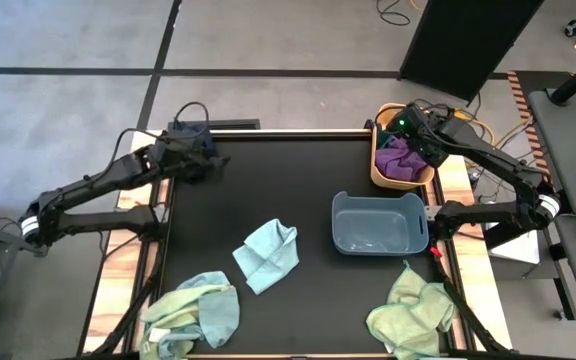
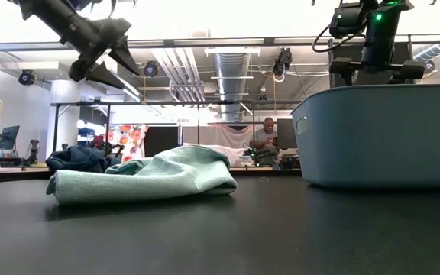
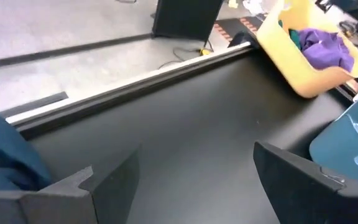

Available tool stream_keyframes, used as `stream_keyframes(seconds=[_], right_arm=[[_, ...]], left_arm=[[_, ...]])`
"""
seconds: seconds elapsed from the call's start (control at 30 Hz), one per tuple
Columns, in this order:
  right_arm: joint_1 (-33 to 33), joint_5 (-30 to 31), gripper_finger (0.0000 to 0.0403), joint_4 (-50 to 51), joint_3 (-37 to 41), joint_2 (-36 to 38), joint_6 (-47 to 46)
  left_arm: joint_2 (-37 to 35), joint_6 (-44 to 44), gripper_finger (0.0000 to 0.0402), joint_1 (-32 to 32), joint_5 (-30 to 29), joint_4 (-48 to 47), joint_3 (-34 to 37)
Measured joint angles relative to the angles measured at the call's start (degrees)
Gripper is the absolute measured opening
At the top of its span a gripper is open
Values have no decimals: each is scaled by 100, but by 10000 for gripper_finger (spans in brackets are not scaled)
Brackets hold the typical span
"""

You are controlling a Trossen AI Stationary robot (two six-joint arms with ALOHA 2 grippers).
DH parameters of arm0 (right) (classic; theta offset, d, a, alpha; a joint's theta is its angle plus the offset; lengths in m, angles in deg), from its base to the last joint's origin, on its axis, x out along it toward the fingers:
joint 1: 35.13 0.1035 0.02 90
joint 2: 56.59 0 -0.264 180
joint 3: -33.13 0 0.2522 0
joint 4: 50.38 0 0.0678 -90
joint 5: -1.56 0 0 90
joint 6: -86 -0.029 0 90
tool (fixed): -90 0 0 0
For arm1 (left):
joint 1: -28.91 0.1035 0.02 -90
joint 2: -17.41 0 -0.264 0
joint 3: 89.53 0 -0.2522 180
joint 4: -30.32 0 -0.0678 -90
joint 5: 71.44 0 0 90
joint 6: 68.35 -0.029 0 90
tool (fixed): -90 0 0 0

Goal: Sort towels by color in basket
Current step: Put the blue towel into the yellow bin

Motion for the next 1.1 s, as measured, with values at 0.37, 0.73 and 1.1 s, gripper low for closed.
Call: stream_keyframes(seconds=[0.37, 0.73, 1.1], right_arm=[[-1, 0, 329, -1, 0, 0, 0], [0, 0, 329, 0, 0, 0, 0], [-2, 0, 320, 0, 0, 0, 0]], left_arm=[[1181, 1, 293, 1716, 739, -555, -1], [2793, 631, 293, 2436, -696, -656, 0], [3902, 862, 202, 2375, -785, -617, -4]])
